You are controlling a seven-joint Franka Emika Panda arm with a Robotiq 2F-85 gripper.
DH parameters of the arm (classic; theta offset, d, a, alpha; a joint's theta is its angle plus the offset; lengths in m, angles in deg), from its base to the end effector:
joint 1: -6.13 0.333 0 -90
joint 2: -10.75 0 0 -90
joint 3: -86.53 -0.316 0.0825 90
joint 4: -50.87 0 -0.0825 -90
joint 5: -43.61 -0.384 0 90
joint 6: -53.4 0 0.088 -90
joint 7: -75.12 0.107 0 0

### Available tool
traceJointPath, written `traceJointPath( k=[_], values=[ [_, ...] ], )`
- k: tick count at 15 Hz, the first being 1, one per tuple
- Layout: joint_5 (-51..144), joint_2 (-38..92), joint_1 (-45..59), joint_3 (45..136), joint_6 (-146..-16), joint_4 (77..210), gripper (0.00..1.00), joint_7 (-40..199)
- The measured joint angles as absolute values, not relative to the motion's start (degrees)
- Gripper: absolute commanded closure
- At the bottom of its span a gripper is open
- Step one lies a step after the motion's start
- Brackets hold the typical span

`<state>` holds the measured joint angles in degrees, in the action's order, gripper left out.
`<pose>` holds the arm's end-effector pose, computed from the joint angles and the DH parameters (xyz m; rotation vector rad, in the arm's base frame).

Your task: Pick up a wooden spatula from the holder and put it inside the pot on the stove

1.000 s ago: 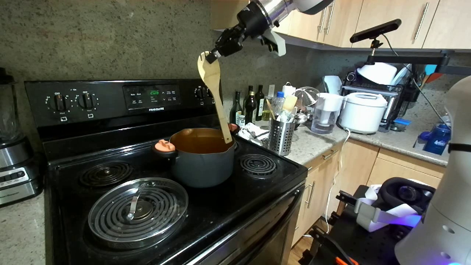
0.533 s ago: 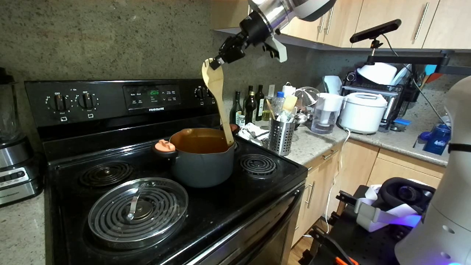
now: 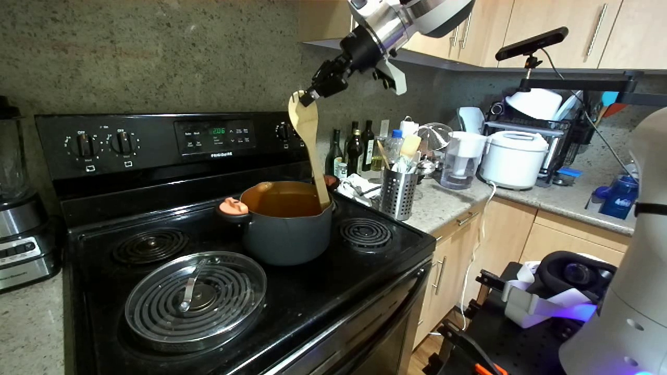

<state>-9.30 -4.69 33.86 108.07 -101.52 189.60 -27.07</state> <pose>0.4886 0.0199 0.4494 -2.3531 -1.4759 -1.1862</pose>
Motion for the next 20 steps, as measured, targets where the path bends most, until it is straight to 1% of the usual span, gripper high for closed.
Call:
traceJointPath(
  k=[9, 20],
  values=[
    [-9.3, -1.3, 33.8, 109.3, -101.8, 189.6, 0.98, -27.1],
    [-9.3, -0.9, 33.8, 109.3, -102.2, 189.6, 0.98, -27.1]
  ],
)
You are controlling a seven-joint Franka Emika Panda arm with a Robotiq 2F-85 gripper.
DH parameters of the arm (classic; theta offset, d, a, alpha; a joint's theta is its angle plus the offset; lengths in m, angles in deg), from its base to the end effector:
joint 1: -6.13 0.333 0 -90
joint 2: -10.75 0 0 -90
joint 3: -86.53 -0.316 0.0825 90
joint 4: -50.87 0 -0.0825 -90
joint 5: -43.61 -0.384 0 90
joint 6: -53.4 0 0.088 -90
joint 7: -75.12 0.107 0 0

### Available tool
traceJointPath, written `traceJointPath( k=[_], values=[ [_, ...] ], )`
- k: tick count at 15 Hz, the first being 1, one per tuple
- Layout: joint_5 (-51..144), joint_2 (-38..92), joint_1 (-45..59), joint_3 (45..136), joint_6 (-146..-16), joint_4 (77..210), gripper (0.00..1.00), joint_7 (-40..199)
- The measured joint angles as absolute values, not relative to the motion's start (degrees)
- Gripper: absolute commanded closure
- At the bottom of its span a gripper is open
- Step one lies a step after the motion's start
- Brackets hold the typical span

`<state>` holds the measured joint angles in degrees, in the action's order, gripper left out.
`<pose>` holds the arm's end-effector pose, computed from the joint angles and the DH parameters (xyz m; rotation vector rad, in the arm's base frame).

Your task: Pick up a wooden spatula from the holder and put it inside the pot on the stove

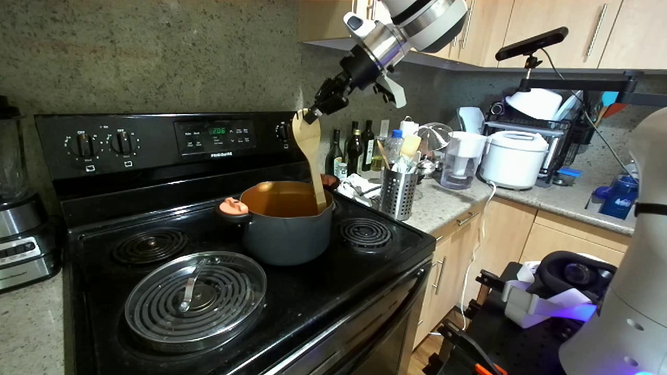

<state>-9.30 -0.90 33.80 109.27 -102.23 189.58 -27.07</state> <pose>0.4956 0.0106 0.4201 -2.4158 -1.4580 -1.1060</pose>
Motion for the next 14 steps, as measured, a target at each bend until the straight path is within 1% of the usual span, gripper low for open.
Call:
traceJointPath(
  k=[1, 2, 3, 4, 10, 12, 14],
  values=[
    [-9.3, -0.9, 33.8, 109.3, -102.3, 189.6, 0.98, -27.1],
    [-9.3, -0.9, 33.8, 109.3, -102.3, 189.6, 0.69, -27.1],
    [-9.3, -0.9, 33.8, 109.3, -102.3, 189.6, 0.68, -27.1],
    [-9.3, -0.9, 33.8, 109.3, -102.3, 189.6, 0.61, -27.1],
    [-9.2, -0.6, 33.5, 109.3, -102.6, 189.6, 0.15, -27.0],
    [-9.0, -0.6, 33.5, 109.3, -102.6, 189.6, 0.01, -27.0],
    [-9.0, -0.6, 33.4, 109.3, -102.6, 189.6, 0.0, -27.0]
  ],
)
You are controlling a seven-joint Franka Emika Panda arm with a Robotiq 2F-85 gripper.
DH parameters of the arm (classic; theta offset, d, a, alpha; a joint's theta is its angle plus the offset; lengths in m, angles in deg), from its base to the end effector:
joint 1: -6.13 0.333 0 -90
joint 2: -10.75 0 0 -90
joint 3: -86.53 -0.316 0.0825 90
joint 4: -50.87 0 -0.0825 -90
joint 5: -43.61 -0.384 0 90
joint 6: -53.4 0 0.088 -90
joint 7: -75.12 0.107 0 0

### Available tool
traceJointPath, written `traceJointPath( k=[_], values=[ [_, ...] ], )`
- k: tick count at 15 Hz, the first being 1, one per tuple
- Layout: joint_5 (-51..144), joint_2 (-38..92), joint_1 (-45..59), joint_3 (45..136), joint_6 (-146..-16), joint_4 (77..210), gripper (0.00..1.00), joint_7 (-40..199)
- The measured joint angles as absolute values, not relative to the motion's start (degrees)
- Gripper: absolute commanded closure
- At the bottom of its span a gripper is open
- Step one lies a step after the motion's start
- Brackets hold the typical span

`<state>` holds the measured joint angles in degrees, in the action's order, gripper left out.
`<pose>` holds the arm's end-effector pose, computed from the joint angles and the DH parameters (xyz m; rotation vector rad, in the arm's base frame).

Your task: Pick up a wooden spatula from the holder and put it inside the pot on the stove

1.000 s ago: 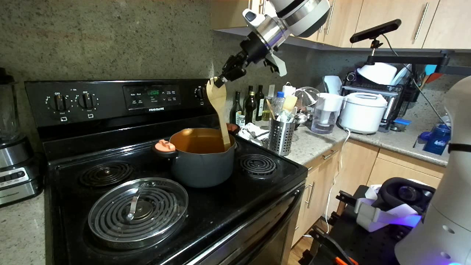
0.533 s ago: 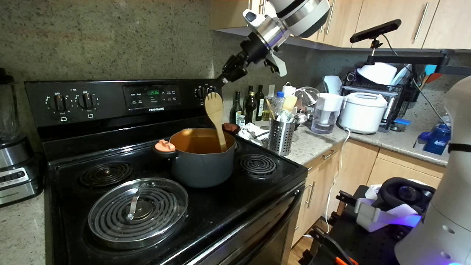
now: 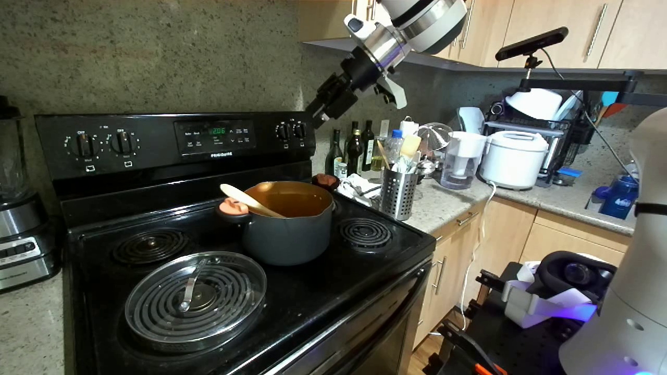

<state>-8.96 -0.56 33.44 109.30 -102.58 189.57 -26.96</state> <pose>0.4964 0.0069 0.4182 -2.4307 -1.4565 -1.1014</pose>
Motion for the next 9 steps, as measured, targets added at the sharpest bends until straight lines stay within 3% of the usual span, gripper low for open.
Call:
traceJointPath(
  k=[9],
  values=[
    [-1.8, -0.6, 32.4, 109.2, -102.6, 189.5, 0.0, -20.9]
  ],
)
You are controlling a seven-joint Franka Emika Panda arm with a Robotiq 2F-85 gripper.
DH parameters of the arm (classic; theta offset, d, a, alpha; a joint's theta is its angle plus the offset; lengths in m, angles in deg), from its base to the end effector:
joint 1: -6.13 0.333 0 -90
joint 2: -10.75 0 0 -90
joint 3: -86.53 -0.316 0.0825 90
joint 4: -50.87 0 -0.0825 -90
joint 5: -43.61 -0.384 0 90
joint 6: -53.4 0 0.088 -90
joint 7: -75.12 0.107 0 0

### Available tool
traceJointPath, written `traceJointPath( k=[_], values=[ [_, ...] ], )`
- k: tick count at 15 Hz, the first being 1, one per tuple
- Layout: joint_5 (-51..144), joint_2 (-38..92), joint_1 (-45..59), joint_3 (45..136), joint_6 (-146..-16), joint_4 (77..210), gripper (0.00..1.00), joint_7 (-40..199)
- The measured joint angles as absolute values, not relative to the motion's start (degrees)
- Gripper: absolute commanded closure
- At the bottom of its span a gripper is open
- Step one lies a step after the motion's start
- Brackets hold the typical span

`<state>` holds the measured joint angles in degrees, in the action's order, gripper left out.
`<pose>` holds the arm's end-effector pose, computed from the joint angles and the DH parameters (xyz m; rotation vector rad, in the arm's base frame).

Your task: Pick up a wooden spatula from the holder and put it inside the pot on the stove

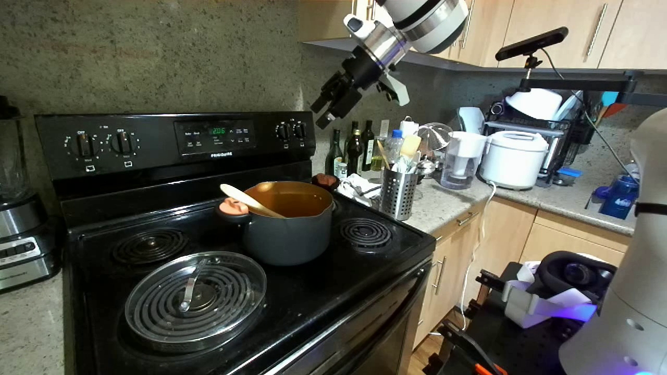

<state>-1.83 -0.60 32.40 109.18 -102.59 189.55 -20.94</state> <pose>0.4984 0.0019 0.4217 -2.4822 -1.4670 -1.0462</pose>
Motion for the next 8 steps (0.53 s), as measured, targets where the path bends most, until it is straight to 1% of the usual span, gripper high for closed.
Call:
traceJointPath(
  k=[4, 8],
  values=[
    [7.4, -1.5, 30.5, 108.2, -102.6, 189.6, 0.0, -12.1],
    [7.9, -1.9, 30.2, 108.0, -102.6, 189.6, 0.0, -11.4]
  ],
)
